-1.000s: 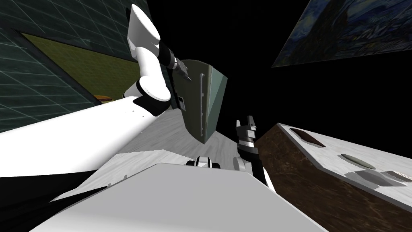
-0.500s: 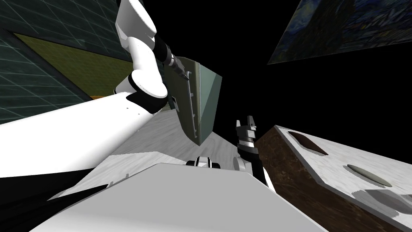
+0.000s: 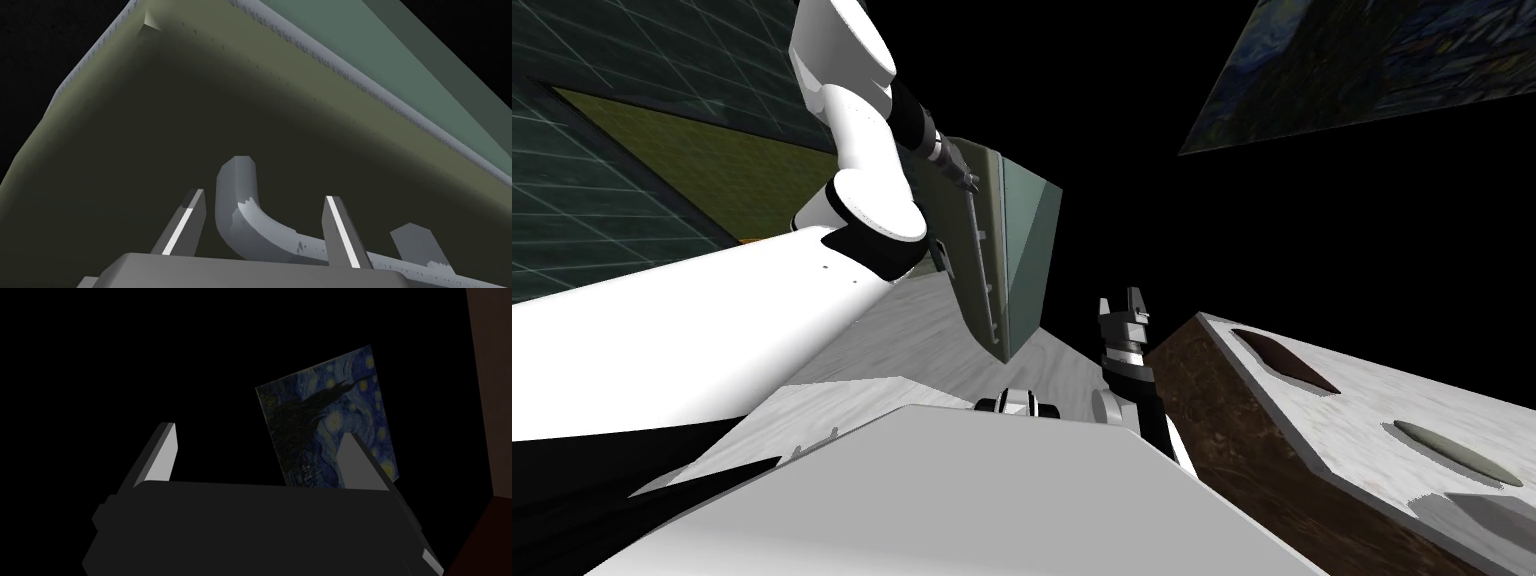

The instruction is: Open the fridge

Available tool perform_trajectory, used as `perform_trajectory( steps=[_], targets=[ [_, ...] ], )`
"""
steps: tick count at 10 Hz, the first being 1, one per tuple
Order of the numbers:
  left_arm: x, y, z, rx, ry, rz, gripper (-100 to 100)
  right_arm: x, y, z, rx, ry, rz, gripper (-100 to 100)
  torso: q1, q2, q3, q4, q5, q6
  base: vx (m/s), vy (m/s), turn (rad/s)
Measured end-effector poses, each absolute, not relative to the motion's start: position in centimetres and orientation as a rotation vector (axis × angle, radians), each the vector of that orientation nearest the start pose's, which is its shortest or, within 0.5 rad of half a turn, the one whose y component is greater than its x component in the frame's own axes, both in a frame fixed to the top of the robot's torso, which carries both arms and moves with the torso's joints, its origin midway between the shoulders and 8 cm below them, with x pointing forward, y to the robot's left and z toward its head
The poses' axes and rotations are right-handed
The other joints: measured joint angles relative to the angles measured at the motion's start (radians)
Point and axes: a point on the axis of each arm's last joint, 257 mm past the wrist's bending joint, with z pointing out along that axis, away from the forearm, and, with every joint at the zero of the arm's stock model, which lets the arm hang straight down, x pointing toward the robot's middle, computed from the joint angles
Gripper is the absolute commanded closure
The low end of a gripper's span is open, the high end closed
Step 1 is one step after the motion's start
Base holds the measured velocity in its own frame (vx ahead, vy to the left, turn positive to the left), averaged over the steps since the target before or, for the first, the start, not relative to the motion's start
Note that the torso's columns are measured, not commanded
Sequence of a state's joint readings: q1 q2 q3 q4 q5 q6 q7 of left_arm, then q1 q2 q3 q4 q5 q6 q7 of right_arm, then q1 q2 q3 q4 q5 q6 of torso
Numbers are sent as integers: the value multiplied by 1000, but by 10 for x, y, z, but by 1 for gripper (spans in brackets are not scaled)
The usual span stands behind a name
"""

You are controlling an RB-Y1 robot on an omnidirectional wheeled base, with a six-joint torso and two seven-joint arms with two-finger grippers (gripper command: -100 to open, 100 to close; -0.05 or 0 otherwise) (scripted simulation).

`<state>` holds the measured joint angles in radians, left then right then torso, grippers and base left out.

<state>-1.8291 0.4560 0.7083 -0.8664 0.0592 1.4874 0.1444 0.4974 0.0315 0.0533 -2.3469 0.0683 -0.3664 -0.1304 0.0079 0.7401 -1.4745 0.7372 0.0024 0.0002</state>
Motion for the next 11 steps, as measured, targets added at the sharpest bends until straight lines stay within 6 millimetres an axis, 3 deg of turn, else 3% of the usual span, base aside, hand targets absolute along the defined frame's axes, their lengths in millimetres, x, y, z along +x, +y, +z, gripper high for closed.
perform_trajectory(
  steps=[1,5,11],
  targets=[
    [629,228,323,-1746,1362,-1563,100,355,-260,30,751,631,1414,0,7,3,2,0,3,-1,-152,279,-51],
    [619,200,315,-1717,1507,-1599,100,356,-260,29,751,631,1414,0,-1,-10,-8,0,0,-2,-129,315,-15],
    [594,164,322,-1602,1703,-1693,100,356,-260,29,751,631,1413,0,-2,-5,-5,0,0,-2,-128,299,-16]
  ],
)
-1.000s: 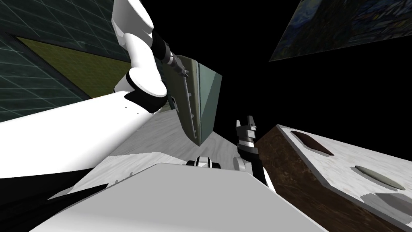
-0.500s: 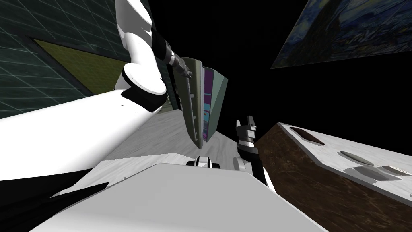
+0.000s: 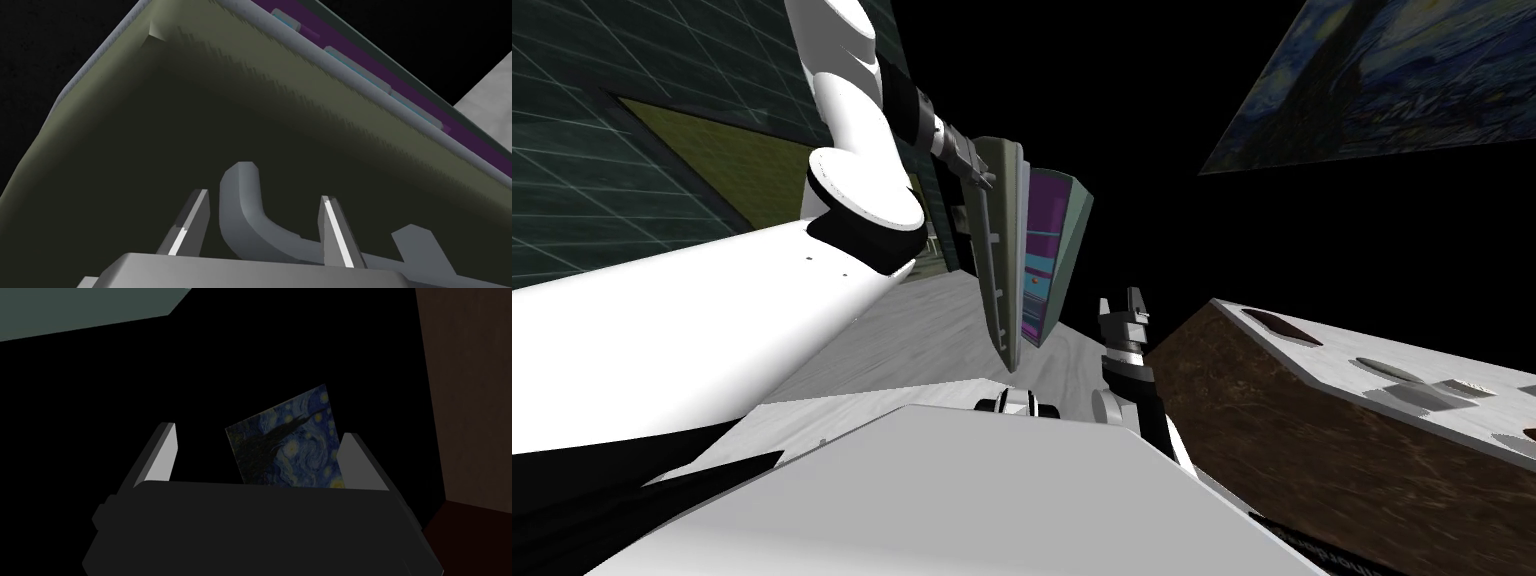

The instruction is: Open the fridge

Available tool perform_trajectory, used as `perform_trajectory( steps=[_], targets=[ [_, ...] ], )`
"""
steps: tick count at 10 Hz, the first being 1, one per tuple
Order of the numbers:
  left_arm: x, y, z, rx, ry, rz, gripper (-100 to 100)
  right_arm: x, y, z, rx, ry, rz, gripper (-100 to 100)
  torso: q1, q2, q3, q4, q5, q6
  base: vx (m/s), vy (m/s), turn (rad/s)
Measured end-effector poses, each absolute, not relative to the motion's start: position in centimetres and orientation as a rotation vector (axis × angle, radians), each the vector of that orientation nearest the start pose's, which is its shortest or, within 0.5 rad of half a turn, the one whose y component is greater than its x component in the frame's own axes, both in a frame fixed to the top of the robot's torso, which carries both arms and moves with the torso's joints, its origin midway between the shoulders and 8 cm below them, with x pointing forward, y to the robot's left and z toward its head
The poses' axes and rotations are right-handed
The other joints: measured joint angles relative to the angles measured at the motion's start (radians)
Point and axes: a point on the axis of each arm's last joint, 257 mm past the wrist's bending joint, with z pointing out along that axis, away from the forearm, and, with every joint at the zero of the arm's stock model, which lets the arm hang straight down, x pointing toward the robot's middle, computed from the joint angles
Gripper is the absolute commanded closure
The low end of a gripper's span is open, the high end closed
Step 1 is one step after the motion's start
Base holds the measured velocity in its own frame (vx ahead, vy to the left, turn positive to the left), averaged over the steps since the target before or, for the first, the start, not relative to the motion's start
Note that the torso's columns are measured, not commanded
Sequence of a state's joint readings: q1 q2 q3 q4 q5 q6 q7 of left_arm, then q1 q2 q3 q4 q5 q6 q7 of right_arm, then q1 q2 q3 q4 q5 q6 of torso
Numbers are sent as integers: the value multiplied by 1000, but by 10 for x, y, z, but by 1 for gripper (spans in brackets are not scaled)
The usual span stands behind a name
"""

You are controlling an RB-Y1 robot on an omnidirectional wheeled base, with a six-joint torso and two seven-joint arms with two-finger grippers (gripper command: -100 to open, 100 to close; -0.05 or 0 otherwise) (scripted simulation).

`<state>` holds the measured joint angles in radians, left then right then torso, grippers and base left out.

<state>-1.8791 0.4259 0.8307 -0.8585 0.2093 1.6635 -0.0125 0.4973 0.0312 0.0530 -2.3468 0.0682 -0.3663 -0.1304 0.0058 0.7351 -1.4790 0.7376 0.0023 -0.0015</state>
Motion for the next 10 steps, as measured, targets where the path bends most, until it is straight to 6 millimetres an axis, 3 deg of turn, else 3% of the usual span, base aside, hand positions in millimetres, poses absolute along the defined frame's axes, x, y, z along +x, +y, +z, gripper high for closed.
perform_trajectory(
  steps=[2,8,10],
  targets=[
    [590,164,326,-1582,1713,-1703,100,356,-260,29,752,631,1414,0,-19,-2,0,-2,-7,3,-28,121,24],
    [561,140,321,-1501,1908,-1771,100,355,-260,29,751,631,1413,0,8,-3,-3,-2,3,-1,-16,312,-23],
    [546,136,323,-1444,1977,-1807,100,355,-260,29,751,632,1413,0,-2,-3,-1,-3,0,1,-2,372,3]
  ],
)
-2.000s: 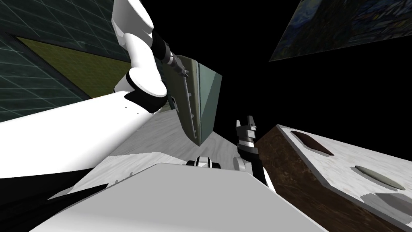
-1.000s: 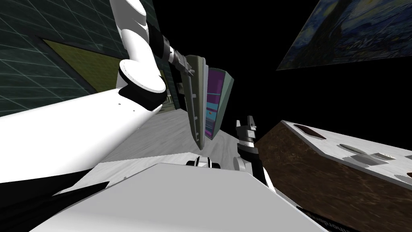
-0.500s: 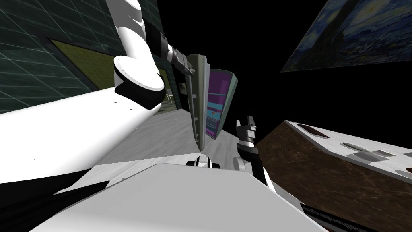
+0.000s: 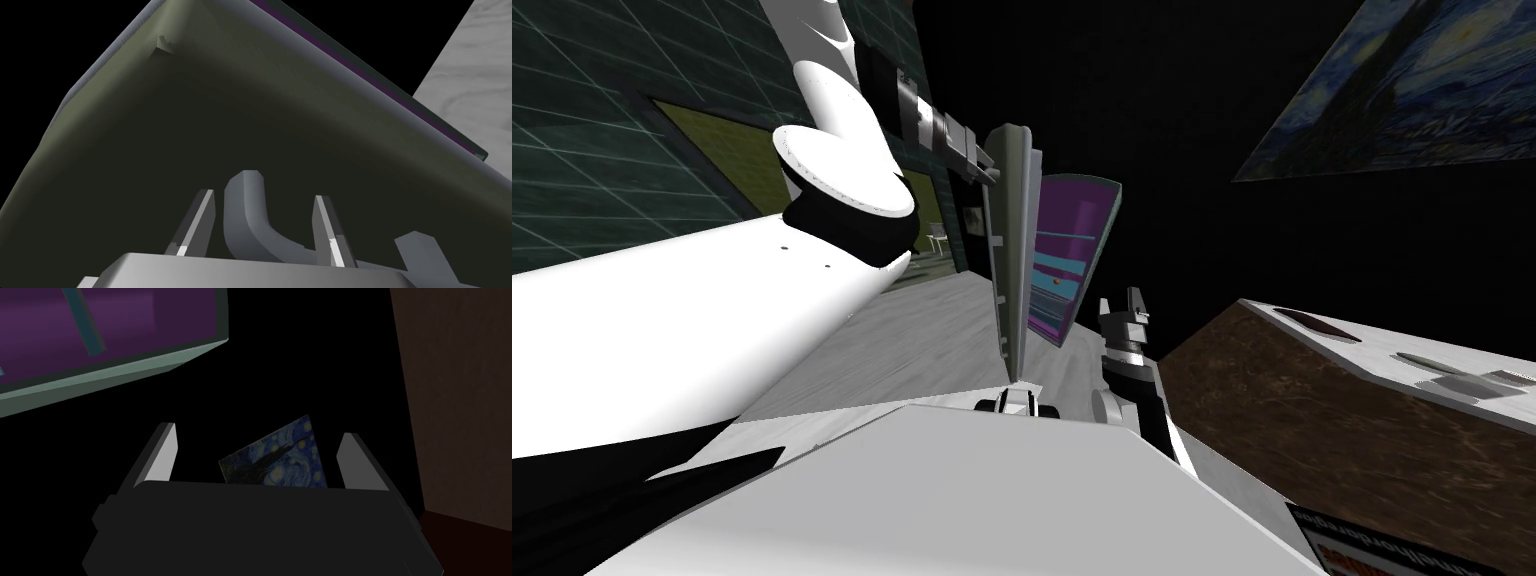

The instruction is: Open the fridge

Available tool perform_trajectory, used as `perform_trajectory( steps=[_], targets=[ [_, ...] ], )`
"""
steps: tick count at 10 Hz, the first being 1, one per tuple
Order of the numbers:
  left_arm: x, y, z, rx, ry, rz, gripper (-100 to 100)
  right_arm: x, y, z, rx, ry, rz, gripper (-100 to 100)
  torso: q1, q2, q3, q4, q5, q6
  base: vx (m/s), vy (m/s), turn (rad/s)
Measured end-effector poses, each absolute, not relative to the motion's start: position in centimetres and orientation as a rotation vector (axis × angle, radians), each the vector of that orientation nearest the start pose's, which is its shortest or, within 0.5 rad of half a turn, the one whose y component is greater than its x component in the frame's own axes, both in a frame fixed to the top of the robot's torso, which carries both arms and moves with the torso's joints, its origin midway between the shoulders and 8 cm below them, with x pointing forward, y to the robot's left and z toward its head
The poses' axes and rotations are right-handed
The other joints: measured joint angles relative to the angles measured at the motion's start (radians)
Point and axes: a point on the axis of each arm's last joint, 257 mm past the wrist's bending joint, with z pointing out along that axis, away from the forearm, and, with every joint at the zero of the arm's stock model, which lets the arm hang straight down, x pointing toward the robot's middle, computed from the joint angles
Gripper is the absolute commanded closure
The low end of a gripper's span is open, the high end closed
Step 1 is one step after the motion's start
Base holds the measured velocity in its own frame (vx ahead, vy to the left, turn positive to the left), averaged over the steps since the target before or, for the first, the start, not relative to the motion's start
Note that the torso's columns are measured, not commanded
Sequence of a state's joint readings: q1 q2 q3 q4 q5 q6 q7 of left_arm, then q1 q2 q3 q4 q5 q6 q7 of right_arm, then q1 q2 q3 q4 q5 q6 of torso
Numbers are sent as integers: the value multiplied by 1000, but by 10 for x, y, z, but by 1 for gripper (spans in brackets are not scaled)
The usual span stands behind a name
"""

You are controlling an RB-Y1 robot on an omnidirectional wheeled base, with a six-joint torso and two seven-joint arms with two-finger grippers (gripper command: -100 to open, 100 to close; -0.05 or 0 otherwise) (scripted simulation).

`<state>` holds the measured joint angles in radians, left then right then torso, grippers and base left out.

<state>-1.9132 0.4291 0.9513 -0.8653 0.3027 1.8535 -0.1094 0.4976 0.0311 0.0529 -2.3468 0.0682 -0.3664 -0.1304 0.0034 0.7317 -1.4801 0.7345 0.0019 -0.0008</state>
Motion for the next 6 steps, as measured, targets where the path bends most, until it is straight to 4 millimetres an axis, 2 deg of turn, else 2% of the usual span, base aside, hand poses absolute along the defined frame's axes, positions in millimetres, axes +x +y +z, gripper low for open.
perform_trajectory(
  steps=[1,3,6],
  targets=[
    [538,133,324,-1413,2013,-1826,100,355,-260,29,751,631,1413,0,-3,1,1,-1,-1,1,25,388,-18],
    [528,129,325,-1361,2071,-1850,100,355,-260,29,751,631,1413,0,-11,0,0,-2,-3,2,9,249,0],
    [519,128,328,-1317,2097,-1874,100,355,-260,29,752,631,1414,0,-14,3,3,-1,-5,3,11,136,-13]
  ],
)
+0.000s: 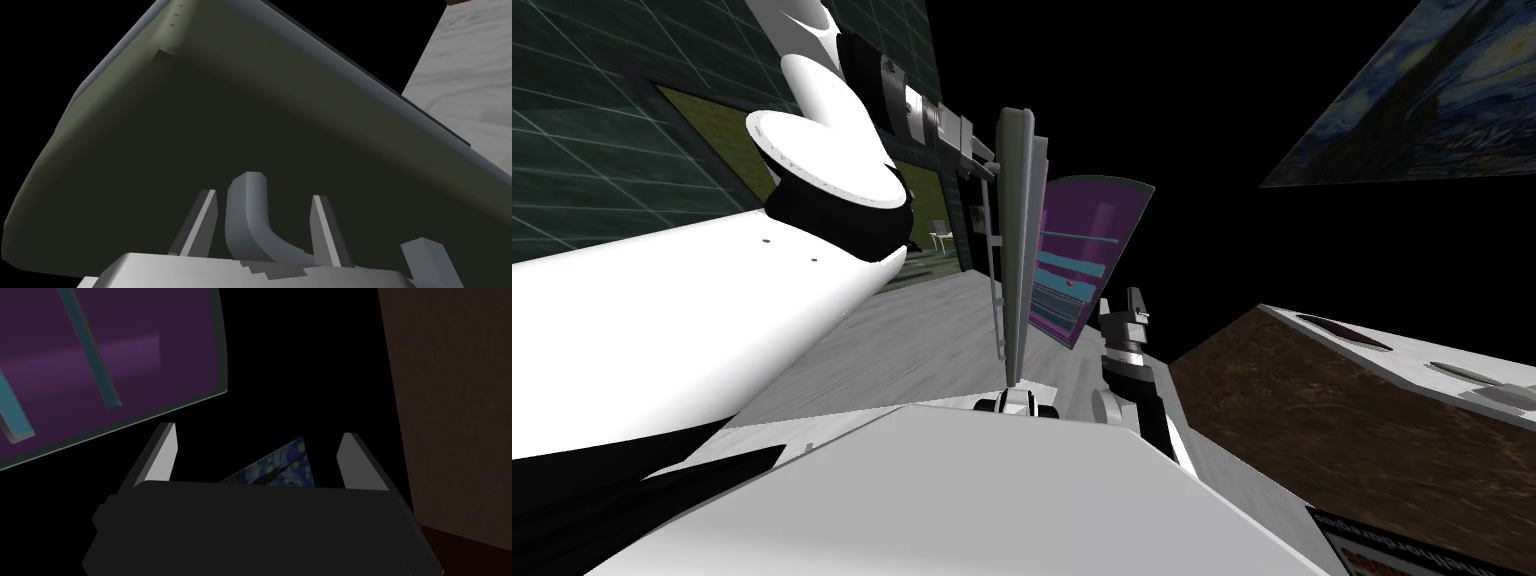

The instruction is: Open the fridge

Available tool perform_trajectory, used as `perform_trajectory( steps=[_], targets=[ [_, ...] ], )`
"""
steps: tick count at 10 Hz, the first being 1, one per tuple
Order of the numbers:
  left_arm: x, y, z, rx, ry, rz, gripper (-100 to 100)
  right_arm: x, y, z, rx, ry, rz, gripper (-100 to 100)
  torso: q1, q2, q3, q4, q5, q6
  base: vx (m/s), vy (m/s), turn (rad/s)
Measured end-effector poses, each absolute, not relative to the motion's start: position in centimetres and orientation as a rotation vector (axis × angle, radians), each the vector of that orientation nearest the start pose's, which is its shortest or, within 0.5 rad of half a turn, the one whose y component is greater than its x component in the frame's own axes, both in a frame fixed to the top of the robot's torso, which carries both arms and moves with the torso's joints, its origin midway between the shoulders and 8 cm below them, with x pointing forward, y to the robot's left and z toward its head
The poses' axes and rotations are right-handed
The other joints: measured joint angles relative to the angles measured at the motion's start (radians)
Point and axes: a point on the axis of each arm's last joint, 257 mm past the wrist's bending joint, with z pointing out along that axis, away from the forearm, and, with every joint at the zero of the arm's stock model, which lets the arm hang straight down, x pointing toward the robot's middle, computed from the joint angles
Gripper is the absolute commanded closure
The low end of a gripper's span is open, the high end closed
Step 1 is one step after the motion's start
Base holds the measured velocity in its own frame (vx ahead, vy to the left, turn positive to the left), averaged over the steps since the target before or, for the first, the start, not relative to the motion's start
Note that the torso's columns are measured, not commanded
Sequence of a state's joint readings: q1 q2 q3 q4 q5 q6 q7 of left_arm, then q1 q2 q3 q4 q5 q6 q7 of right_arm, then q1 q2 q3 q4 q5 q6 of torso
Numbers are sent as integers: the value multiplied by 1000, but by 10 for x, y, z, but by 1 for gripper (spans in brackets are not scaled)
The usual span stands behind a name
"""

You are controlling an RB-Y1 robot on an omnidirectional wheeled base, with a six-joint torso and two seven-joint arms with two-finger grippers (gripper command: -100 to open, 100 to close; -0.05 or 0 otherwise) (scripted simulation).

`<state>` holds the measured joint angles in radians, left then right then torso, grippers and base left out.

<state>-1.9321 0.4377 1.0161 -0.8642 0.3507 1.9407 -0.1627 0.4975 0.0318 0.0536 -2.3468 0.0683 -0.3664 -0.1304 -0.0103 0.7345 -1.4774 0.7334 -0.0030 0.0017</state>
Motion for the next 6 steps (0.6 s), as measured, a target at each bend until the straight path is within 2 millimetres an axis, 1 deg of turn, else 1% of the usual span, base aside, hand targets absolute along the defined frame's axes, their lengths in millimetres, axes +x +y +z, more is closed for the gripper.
perform_trajectory(
  steps=[2,3,4,6],
  targets=[
    [516,119,326,-1300,2134,-1881,100,355,-260,29,751,631,1414,0,14,-2,-3,3,4,-1,53,238,-63],
    [513,112,324,-1286,2163,-1884,100,355,-260,29,751,631,1414,0,18,-4,-5,3,5,-2,35,336,-101],
    [509,105,323,-1262,2193,-1894,100,355,-260,29,751,631,1413,0,19,-4,-5,2,6,-2,37,259,-41],
    [505,96,323,-1236,2235,-1902,100,355,-260,29,751,631,1413,0,10,-6,-7,1,2,0,56,278,-25]
  ],
)
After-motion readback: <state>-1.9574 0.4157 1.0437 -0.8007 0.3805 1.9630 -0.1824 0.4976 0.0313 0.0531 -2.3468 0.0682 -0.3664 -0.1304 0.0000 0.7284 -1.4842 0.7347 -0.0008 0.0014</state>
